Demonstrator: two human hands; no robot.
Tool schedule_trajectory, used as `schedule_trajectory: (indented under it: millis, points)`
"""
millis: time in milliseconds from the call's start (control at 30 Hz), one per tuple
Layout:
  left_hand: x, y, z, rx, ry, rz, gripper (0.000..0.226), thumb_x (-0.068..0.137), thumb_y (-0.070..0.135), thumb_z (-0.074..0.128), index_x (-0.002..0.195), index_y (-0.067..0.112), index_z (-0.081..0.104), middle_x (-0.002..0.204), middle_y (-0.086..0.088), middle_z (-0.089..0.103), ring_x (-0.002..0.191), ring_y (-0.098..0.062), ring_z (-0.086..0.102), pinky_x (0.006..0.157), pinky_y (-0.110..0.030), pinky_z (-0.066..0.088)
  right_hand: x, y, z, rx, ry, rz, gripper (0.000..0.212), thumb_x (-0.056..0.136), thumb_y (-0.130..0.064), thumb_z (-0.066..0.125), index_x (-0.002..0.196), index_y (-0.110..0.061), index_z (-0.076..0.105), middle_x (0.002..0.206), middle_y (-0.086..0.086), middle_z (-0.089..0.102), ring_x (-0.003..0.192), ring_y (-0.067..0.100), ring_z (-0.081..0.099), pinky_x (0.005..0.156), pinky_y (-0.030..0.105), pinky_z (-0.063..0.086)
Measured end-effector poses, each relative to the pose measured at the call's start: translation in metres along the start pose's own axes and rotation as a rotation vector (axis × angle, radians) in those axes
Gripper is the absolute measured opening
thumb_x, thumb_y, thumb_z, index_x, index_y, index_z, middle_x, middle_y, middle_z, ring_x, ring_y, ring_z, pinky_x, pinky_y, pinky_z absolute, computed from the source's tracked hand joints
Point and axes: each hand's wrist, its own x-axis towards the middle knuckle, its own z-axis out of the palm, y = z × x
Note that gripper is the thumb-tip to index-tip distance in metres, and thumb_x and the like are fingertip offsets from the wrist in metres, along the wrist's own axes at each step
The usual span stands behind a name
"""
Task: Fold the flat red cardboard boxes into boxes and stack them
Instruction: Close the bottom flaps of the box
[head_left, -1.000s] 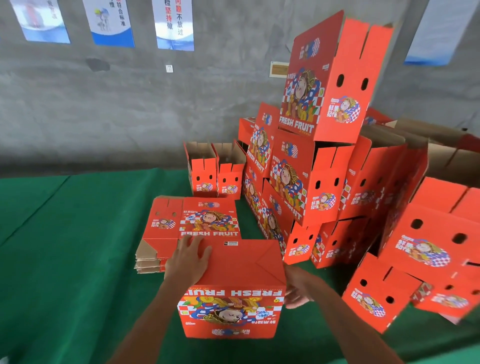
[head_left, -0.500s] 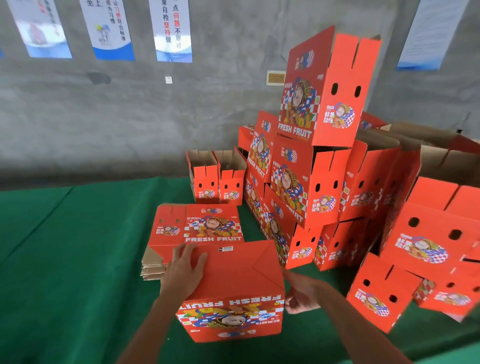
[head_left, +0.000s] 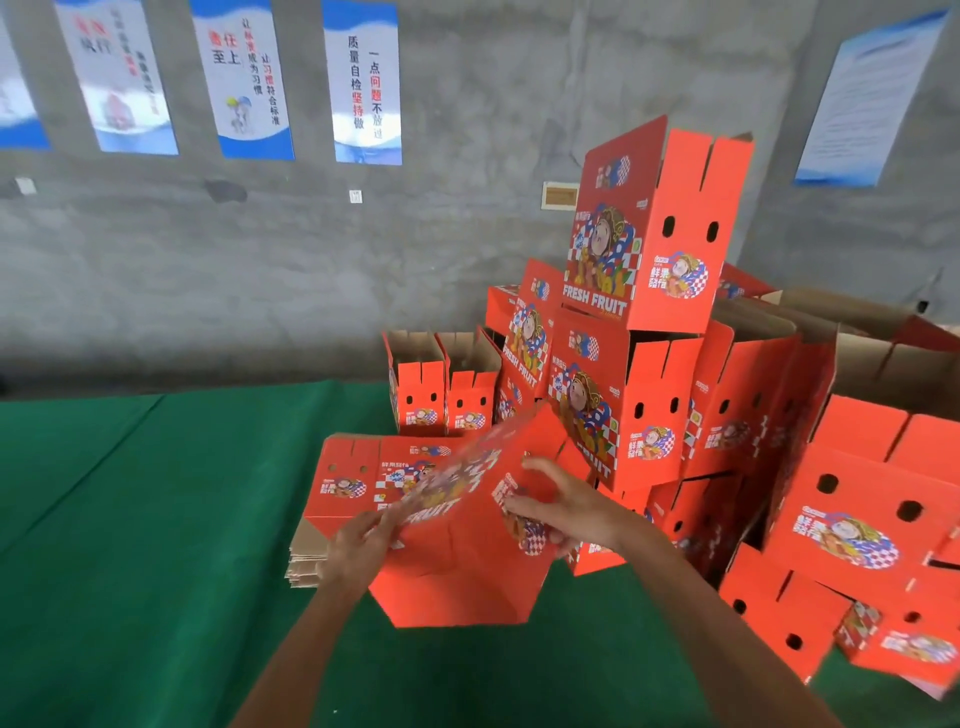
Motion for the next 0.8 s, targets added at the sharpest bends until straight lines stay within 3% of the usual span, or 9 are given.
schedule_trajectory:
  millis: [67,100,200,300,367,433,533,700,800]
  points:
    - [-0.011,0.021,0.003,-0.119,-0.102,0.056,0.082,0.078,0.091,0.051,0.131,0.03,0.068,0.12,-0.003,0.073,0.104,-0.021,0.071,0.1,-0.049,0.054,-0.001,-0.015,0.011,-0.319,0.105,-0.201,0.074,0.076,-0.085,0.064,0.14,-0.063,0.031,0.112,-0.01,0.056,0.084,-0.002,0.058,0.079,0.025,0.049]
    - [-0.018,0.034,0.008,-0.205,-0.151,0.084,0.083,0.078,0.09,0.053,0.137,0.033,0.063,0.126,-0.002,0.071,0.109,-0.018,0.07,0.101,-0.047,0.055,-0.002,-0.02,0.019,-0.495,0.178,-0.277,0.072,0.081,-0.084,0.058,0.142,-0.062,0.026,0.117,-0.008,0.051,0.091,0.006,0.058,0.079,0.029,0.046]
    - [-0.036,0.073,0.025,-0.324,-0.127,0.264,0.06,0.099,0.067,0.044,0.155,0.045,0.039,0.162,0.013,0.039,0.148,-0.005,0.037,0.125,-0.045,0.029,-0.01,-0.039,0.043,-0.861,0.464,-0.416,0.063,0.092,-0.068,0.054,0.145,-0.056,0.023,0.108,0.0,0.04,0.096,0.027,0.059,0.075,0.039,0.049]
    - [-0.043,0.108,0.029,-0.356,-0.035,0.417,0.061,0.105,0.066,0.028,0.16,0.043,0.024,0.166,0.024,0.023,0.151,0.009,0.017,0.13,-0.041,0.016,-0.023,-0.064,0.044,-0.945,0.713,-0.564,0.059,0.091,-0.056,0.062,0.142,-0.048,0.035,0.103,0.005,0.048,0.093,0.028,0.062,0.089,0.046,0.051]
    - [-0.046,0.131,0.026,-0.399,-0.001,0.52,0.064,0.104,0.067,0.027,0.162,0.039,0.023,0.166,0.023,0.024,0.153,0.004,0.016,0.129,-0.044,0.016,-0.034,-0.082,0.033,-1.004,0.833,-0.65,0.057,0.09,-0.058,0.061,0.142,-0.047,0.04,0.1,0.006,0.05,0.09,0.028,0.061,0.095,0.046,0.047]
    - [-0.048,0.157,0.023,-0.407,0.001,0.624,0.062,0.106,0.064,0.029,0.162,0.04,0.02,0.167,0.023,0.022,0.155,0.0,0.015,0.128,-0.047,0.016,-0.047,-0.103,0.019,-1.039,0.891,-0.694,0.057,0.091,-0.059,0.059,0.144,-0.046,0.042,0.099,0.005,0.048,0.088,0.027,0.057,0.093,0.044,0.045]
    - [-0.052,0.199,0.019,-0.397,0.023,0.708,0.058,0.105,0.066,0.028,0.16,0.049,0.017,0.164,0.033,0.018,0.153,0.007,0.011,0.128,-0.047,0.015,-0.07,-0.134,-0.005,-1.066,0.955,-0.718,0.058,0.093,-0.059,0.058,0.147,-0.045,0.042,0.097,0.004,0.046,0.086,0.027,0.053,0.09,0.042,0.043]
    - [-0.057,0.288,0.023,-0.468,-0.013,0.86,0.06,0.104,0.069,0.026,0.16,0.048,0.021,0.162,0.028,0.03,0.151,0.005,0.025,0.126,-0.045,0.025,-0.113,-0.185,-0.063,-1.173,1.125,-0.71,0.058,0.095,-0.061,0.056,0.148,-0.043,0.044,0.096,0.005,0.047,0.088,0.027,0.053,0.085,0.04,0.036]
    - [-0.061,0.343,0.037,-0.534,-0.027,0.904,0.073,0.099,0.073,0.025,0.163,0.037,0.023,0.165,0.019,0.03,0.15,0.003,0.027,0.127,-0.041,0.025,-0.142,-0.21,-0.102,-1.238,1.227,-0.683,0.06,0.093,-0.063,0.055,0.149,-0.043,0.044,0.096,0.006,0.047,0.087,0.028,0.052,0.083,0.042,0.038]
